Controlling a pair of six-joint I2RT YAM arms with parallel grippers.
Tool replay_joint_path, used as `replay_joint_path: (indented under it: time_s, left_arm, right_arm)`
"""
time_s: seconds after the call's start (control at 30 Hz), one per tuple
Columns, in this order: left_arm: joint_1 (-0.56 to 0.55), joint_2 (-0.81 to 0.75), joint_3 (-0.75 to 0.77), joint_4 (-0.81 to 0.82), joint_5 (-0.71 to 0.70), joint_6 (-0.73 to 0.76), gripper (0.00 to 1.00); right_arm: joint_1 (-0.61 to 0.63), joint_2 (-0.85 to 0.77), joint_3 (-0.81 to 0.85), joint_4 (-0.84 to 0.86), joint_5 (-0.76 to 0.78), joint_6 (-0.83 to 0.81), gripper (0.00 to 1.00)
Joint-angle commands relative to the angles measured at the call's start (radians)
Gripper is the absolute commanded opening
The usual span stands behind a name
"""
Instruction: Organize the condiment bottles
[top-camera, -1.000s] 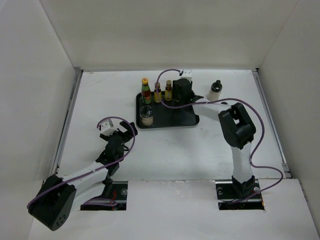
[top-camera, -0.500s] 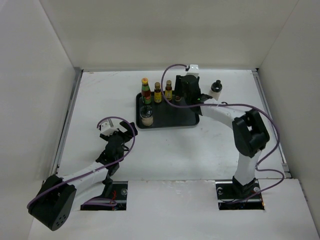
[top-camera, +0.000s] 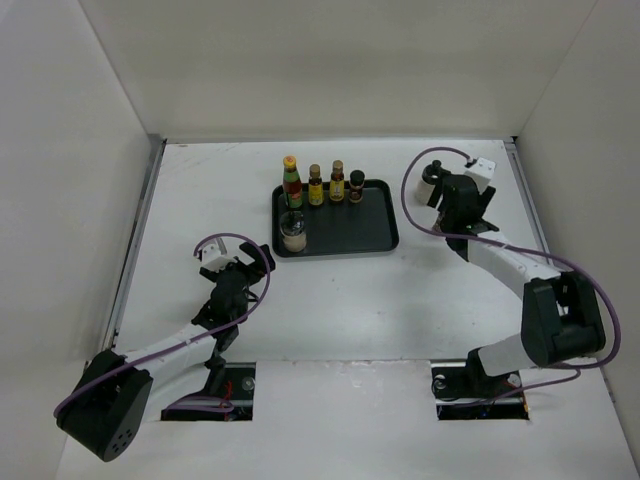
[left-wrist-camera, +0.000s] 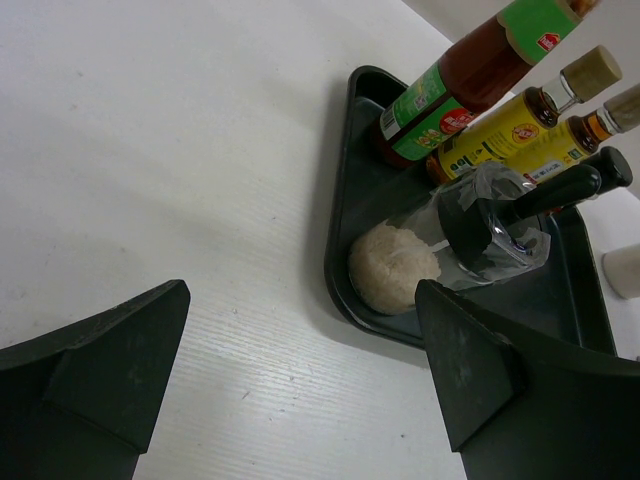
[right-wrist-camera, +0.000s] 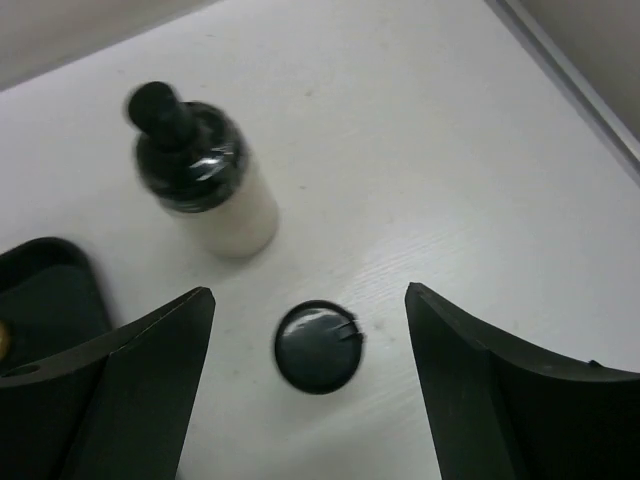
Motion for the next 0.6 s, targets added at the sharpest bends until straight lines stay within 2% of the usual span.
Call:
replay_joint_path:
  time_s: [0.0,0.23,0.37,0.5,0.57]
  left_arm:
    - [-0.001,-0.002,0.03,0.055,0.007,-0.007,1.0]
    - [-0.003,-0.003,0.03,0.055,0.009,-0.007,1.0]
    - [-0.004,0.012,0.034,0.055,0.009,-0.008,1.0]
    - [-0.006,-0.003,0.03,0.055,0.012,-0.008,1.0]
    - [-0.006,0.003,0.03,0.055,0.007,-0.008,1.0]
  right_arm:
    - [-0.028,-0.022,-0.006,-0.007,0.024,0.011,0.84]
    - [-0.054,0.061,0.004,0.025,-0.082,0.042,0.8]
    - [-0.069,0.099,0.009,0.065,-0.097,0.05,0.72]
    - [-0.066,0.124,0.024,0.07,-0.087,0.05,0.52]
    - [-0.06,0.104,0.018,0.08,-0.055,0.045,0.45]
